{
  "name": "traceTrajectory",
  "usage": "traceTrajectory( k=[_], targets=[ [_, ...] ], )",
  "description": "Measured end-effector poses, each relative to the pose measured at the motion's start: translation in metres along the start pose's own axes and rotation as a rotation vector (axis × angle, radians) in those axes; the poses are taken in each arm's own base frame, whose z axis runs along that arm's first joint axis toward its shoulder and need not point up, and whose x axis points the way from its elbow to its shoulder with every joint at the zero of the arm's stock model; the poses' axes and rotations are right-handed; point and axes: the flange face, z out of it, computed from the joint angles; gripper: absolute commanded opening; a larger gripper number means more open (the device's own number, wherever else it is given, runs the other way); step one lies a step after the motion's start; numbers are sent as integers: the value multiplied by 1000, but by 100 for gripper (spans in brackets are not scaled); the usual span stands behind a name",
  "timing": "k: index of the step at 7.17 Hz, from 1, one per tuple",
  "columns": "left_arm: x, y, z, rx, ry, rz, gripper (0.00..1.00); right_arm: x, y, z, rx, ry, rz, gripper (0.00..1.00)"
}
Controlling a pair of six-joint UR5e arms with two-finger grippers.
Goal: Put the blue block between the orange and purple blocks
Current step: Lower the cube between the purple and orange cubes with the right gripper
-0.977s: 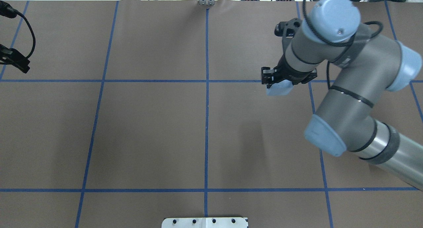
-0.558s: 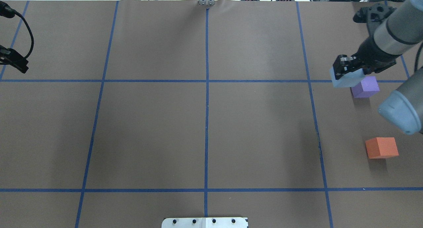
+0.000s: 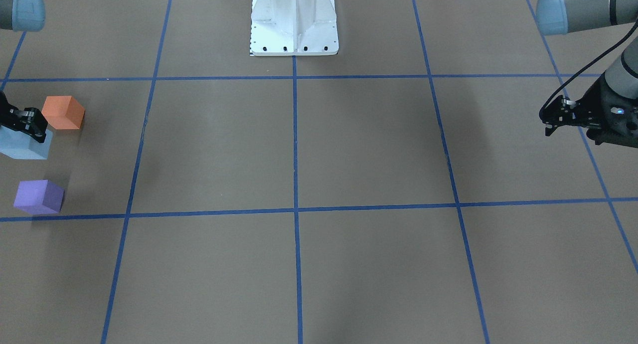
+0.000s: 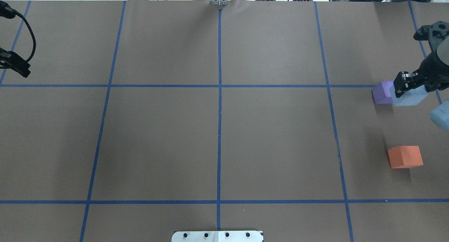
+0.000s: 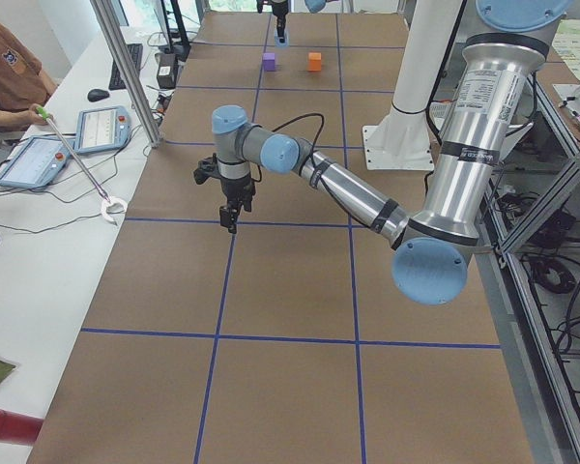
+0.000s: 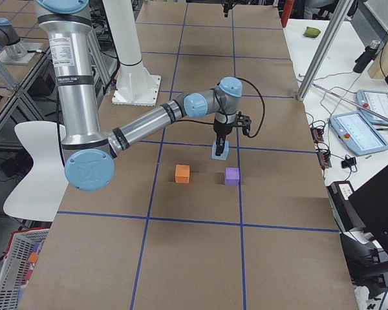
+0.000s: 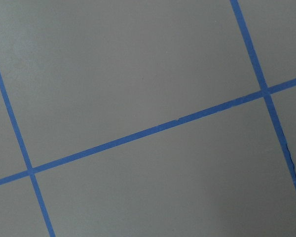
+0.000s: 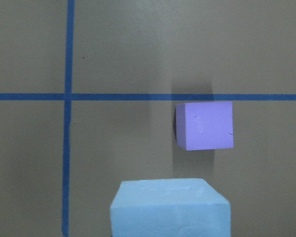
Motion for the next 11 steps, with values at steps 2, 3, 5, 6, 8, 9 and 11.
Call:
traceTrajectory(
  k=[2,3,5,6,8,9,11],
  targets=[
    [1,0,-1,3,-1,2,100,19,0,31,-13,-11,-2,0],
    [2,0,-1,3,-1,3,100,16,2,41,-25,-16,-14,0],
    [2,0,0,0,-2,3,100,3,9,56,-51,-14,-43,0],
    [1,0,2,-3,-2,3,100,0,10,64,-65,-9,-49,0],
    [1,0,3,-4,-3,1,100,3,7,85,-97,12,-41,0],
    [1,0,3,-5,-3,1,100,5,6,94,-110,21,-34,0],
    [1,0,3,-5,-3,2,100,9,5,105,-128,33,-27,0]
  ],
)
